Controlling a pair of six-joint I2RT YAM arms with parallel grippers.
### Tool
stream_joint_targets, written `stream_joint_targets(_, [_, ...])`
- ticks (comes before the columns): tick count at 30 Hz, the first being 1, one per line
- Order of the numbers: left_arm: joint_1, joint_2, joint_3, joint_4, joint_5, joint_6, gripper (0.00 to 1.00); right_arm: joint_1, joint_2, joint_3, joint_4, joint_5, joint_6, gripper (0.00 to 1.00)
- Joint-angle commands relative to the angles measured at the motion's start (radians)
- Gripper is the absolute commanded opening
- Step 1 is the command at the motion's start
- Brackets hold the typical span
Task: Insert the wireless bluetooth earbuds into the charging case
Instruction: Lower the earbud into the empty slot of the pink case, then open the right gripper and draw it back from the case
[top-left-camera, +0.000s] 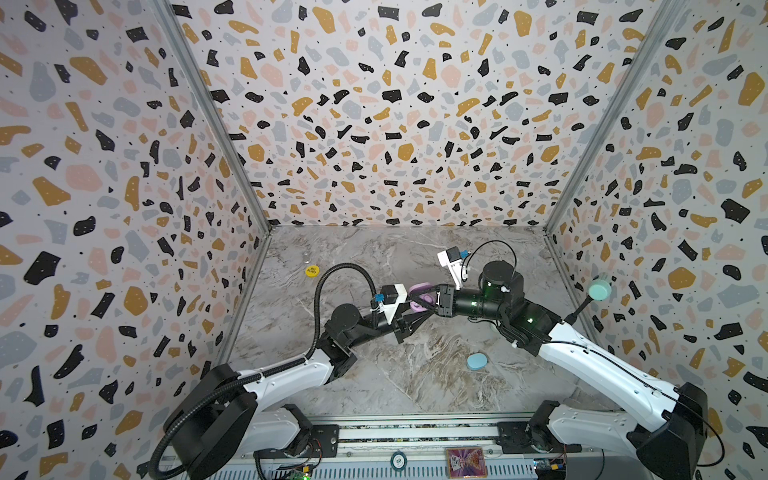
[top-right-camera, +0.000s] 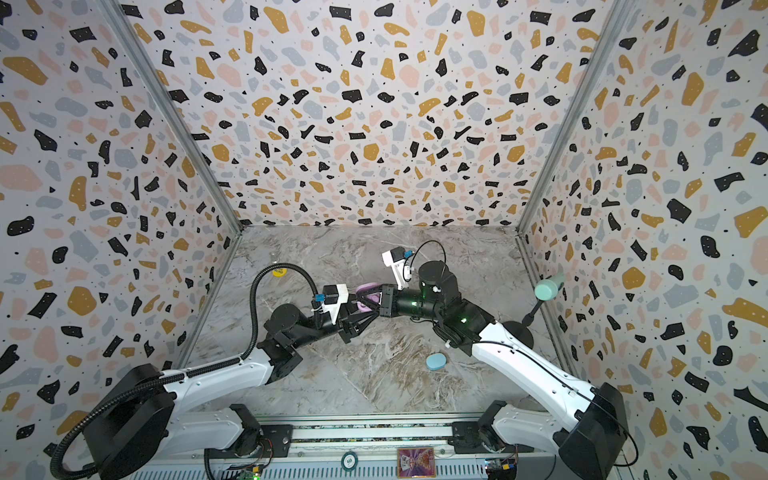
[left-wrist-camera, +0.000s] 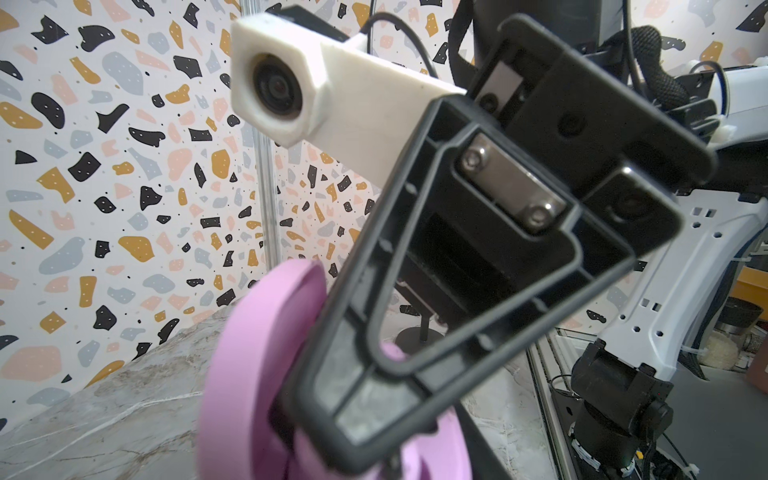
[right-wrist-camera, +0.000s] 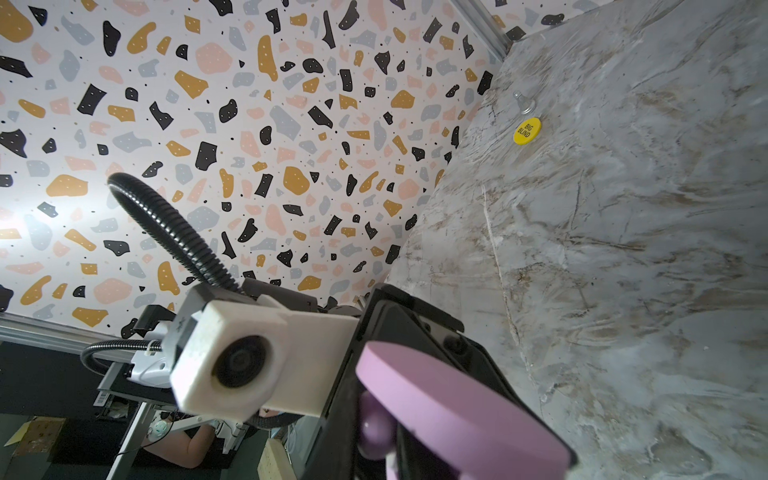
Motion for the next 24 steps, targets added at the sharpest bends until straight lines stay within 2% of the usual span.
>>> stream_joint_targets(1, [-0.006,-0.031,0.024,0.050,-0.011,0.021,0.31,-0.002,-0.026,-0.010,0.015,-0.008,0.016,0.18])
stream_joint_targets(5, [-0.005,-0.039,0.021,0.038,-0.021,0.032,0.31,0.000,-0.035,-0.016,0.001,-0.012,0.015,0.19])
stream_joint_targets(17, [-0.005,-0.047,0.030,0.019,-0.024,0.039,0.30,0.001,-0.042,-0.016,-0.040,0.011,-0.004,0.29])
stream_joint_targets(24, [-0.006,-0.050,0.015,0.009,-0.031,0.040,0.30,-0.001,-0.071,0.043,-0.141,0.079,-0.047,0.46])
